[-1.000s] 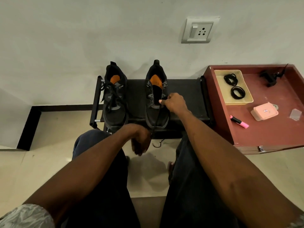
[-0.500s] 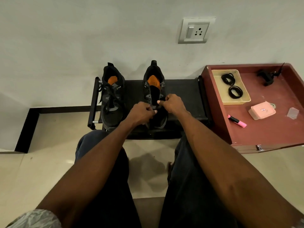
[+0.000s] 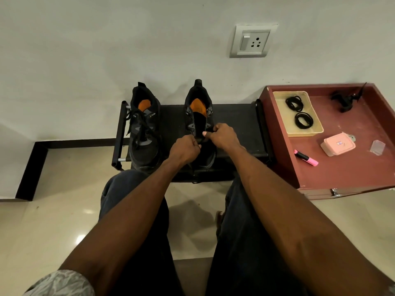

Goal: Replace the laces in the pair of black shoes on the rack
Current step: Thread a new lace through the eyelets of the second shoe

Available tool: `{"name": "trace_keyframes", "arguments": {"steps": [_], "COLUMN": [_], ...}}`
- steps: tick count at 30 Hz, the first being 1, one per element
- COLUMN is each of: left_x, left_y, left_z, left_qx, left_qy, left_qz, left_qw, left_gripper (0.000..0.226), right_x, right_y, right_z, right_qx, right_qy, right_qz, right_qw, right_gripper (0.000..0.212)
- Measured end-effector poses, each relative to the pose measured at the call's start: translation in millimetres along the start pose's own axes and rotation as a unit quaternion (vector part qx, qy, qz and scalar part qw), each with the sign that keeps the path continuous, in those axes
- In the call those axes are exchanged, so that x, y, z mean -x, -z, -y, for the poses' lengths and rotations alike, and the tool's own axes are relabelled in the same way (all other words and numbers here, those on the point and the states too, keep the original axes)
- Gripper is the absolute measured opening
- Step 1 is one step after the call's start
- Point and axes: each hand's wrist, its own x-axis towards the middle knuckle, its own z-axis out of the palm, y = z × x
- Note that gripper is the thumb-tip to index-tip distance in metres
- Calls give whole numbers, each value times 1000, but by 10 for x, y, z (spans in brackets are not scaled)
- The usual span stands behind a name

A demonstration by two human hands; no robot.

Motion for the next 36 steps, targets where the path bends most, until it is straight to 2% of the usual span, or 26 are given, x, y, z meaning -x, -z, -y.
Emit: {"name": "trace_keyframes", "arguments": {"steps": [6, 12, 16, 20, 24, 31, 36], "left_x": [15, 33, 96, 128, 169, 146, 179], "left_y": [83, 131, 162, 132, 133, 112, 137], "left_z": [-35, -54, -62, -65, -51, 3, -12], "left_qx": [51, 190, 264, 242, 207, 144, 65], "left_qy": [26, 89, 126, 146, 159, 176, 204], "left_qz": [53, 62, 80, 91, 126, 138, 188], "left_qw": [997, 976, 953, 955, 957, 964, 959], "left_gripper": [15, 17, 19, 25, 25, 26, 28], "right_x": [-7, -27, 12, 42, 107, 252, 316], "right_y": [-10, -25, -12, -1, 81, 115, 136], "right_z": [-4, -22, -11, -51, -42, 36, 50], "right_qx": [6, 6, -26, -39, -1, 22, 137], "right_qy": [0, -3, -59, -129, -130, -157, -141], "right_qz": [3, 4, 66, 134, 146, 242, 324], "right_qw": [1000, 1000, 996, 982, 981, 957, 925], "right_gripper": [34, 36, 40, 17, 21, 10, 21]}}
